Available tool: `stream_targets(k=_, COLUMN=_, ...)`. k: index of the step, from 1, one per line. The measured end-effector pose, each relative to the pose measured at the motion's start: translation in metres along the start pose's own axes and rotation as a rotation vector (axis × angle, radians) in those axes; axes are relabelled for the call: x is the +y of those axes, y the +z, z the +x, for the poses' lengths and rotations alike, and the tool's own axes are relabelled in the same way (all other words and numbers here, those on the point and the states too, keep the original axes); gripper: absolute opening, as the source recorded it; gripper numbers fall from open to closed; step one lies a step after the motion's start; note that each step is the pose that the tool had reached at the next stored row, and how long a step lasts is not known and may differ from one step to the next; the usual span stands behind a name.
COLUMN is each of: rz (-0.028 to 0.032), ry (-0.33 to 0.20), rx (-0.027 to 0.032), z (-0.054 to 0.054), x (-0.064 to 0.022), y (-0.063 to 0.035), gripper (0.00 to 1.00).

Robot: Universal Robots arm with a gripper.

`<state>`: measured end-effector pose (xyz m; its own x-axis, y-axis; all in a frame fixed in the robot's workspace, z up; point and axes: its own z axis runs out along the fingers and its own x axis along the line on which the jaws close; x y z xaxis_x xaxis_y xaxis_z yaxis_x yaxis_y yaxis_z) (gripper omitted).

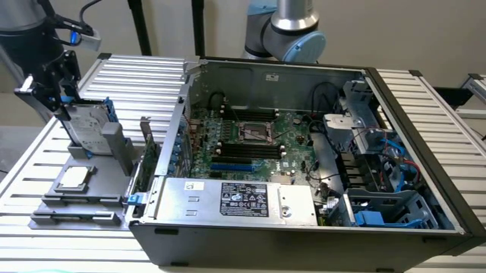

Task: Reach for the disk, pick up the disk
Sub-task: 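Pick up the disk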

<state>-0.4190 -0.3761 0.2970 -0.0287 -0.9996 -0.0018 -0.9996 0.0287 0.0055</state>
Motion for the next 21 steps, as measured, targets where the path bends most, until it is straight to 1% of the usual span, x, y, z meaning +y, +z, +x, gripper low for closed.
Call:
stream_targets(k=6, rz=0.0, ry=-0.011, rx=-0.0002, z=0.0, x=0.0002, y=0.0016, gripper=0.54)
stream_targets(k=7, rz=0.0, ry=-0.012, rx=-0.0001, z=0.0, x=0.0002, y=0.0017, gripper=0.52)
stream_targets(k=8, rz=0.0, ry=-0.013, rx=-0.0001, z=0.0, x=0.0002, y=0.0017, gripper=0.52)
stream_targets(k=9, rz=0.0, ry=-0.013, rx=-0.0002, z=0.0, x=0.0002, y=0.0018, gripper=0.39)
stream_targets(k=11, rz=0.0001, ry=-0.013, rx=0.0, z=0.0, x=0.0002, y=0.0018, gripper=0.39)
stream_targets(k=12, rz=0.0001, ry=-0.013, rx=-0.0001, z=0.0, x=0.0002, y=0.0018, gripper=0.33)
stream_targets(k=21, rz=0.0002, ry=-0.013, rx=-0.0004, z=0.0, x=0.0002, y=0.0018, gripper=0.33)
